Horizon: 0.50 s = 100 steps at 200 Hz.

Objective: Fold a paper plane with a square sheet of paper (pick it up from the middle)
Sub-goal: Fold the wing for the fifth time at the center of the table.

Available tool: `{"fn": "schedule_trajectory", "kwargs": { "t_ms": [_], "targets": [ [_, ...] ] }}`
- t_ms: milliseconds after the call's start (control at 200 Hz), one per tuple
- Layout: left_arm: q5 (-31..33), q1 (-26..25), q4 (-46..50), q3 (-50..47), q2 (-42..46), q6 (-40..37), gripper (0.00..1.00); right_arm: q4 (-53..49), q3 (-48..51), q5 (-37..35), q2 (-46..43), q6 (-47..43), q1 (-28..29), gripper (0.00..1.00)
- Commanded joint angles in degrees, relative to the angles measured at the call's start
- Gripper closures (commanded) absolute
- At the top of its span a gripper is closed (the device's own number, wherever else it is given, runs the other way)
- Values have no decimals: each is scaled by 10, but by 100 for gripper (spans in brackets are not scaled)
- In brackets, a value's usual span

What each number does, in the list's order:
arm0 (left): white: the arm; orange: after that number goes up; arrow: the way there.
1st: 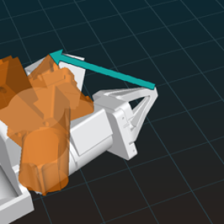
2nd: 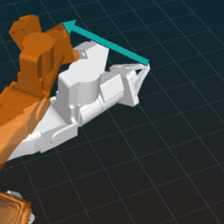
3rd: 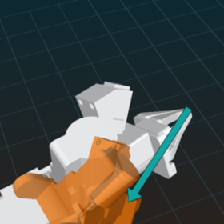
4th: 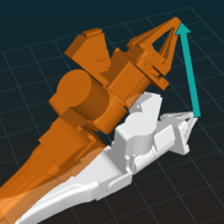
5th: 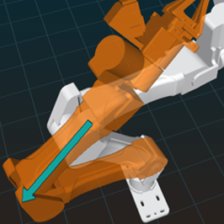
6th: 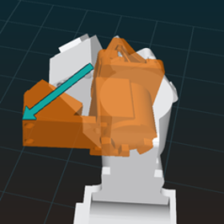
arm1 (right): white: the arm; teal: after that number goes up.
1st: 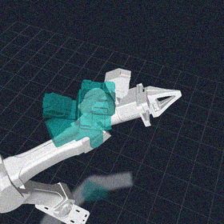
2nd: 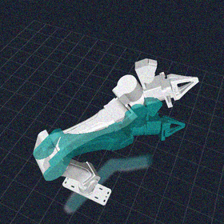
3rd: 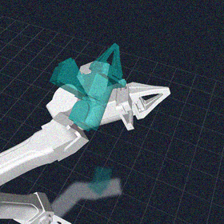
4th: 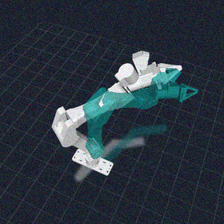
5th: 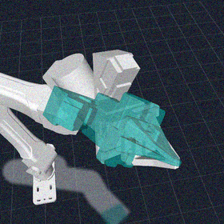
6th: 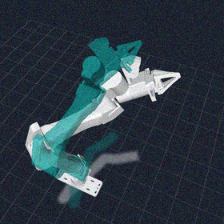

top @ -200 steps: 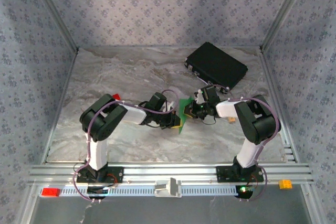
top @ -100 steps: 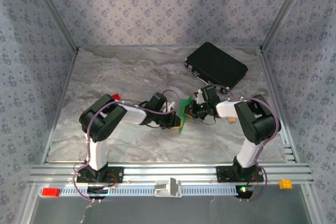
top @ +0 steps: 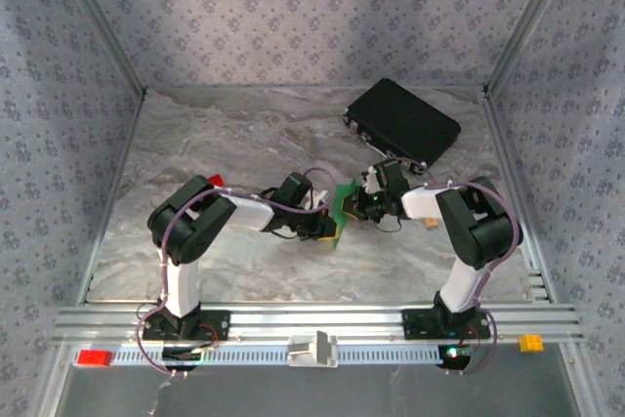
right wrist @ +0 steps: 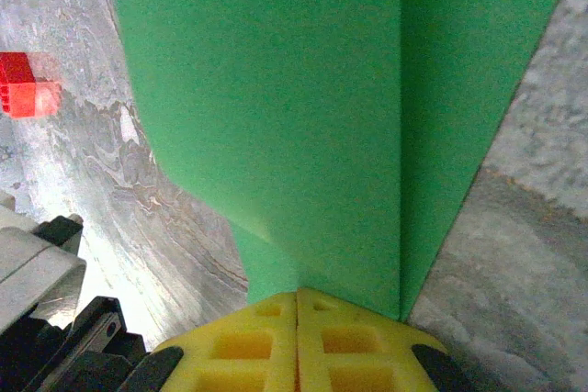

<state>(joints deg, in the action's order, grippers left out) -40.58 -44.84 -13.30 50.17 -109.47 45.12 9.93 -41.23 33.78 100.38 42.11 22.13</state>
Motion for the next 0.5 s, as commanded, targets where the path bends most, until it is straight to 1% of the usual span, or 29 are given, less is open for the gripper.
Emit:
{"fn": "schedule_trajectory", "kwargs": {
  "t_ms": [0, 25, 95, 305, 330, 420, 495],
  "targets": [
    [-7, -21, 116, -20, 0, -26, 89, -66, 22, -73, 19, -11, -2, 92],
    [-9, -22, 117, -19, 0, -27, 90, -66, 22, -75, 18, -12, -2, 92],
    [-10, -22, 120, -18, 0, -31, 100, -66, 22, -74, 18, -12, 0, 92],
    [-9, -24, 142, -11, 0, -41, 100, -68, 20, -76, 18, -12, 0, 92],
    [-5, -25, 152, -9, 0, -45, 97, -69, 20, -75, 19, -11, 1, 92],
    [1, -28, 176, -3, 4, -59, 90, -70, 19, -76, 19, -11, 0, 92],
    [5, -29, 183, -3, 8, -63, 91, -70, 19, -76, 18, -11, 0, 92]
  ]
}}
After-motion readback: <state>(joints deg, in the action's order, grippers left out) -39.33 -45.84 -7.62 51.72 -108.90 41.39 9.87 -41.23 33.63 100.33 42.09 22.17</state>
